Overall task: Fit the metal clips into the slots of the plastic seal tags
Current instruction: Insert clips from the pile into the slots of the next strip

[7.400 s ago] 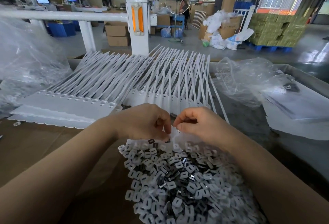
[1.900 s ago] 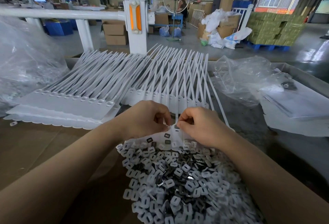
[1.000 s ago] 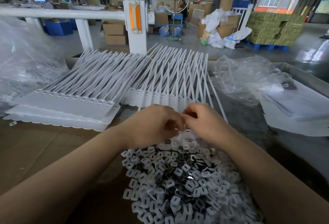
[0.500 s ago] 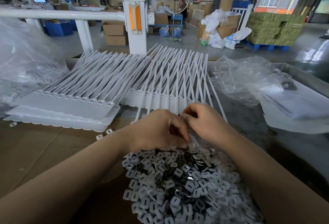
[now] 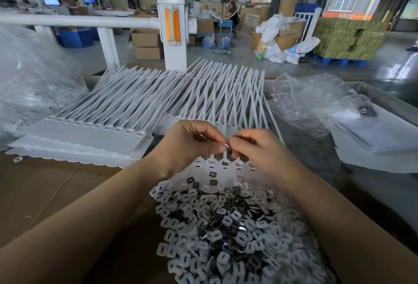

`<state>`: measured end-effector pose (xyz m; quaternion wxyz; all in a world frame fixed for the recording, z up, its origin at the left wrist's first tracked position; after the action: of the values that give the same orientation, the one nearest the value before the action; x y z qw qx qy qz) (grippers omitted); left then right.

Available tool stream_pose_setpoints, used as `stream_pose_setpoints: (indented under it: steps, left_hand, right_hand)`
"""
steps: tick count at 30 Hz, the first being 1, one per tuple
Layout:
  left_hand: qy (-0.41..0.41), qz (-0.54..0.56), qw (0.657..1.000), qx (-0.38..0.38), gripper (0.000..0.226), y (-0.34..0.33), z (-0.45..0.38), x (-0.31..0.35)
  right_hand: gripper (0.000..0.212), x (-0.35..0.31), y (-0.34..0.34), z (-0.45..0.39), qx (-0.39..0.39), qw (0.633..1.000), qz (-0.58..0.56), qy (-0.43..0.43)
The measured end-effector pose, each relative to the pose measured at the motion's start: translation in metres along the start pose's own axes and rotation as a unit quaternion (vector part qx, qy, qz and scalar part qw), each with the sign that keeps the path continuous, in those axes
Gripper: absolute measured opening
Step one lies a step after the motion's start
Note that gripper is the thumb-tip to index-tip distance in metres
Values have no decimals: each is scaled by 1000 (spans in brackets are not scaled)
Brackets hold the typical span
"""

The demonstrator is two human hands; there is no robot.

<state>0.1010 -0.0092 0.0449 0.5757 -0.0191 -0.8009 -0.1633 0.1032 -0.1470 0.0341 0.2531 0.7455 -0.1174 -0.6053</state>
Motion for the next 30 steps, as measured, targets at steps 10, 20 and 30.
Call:
stream_pose_setpoints:
  steps: [10, 20, 30]
  left_hand:
    - [-30, 0, 999, 13, 13, 3, 1, 8]
    - [89, -32, 996, -1, 7, 0, 1, -15]
    - [83, -144, 986, -4, 11, 0, 1, -15]
  right_hand:
    - [10, 5, -4, 1, -34, 997, -74, -16]
    - [8, 6, 5, 1, 23, 996, -86, -19]
    - [7, -4, 0, 0, 17, 998, 59, 33]
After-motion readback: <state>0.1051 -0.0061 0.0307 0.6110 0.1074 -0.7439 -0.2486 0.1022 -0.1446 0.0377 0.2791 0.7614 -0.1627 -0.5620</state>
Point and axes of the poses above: each hand's wrist, its own z-axis away from the middle knuckle, its own y-axis out of the back of the hand, x = y × z, the point moved 9 cm from there along -z, towards the middle knuckle, and after that the axes turned 2 degrees about x, right-handed, at the moved point
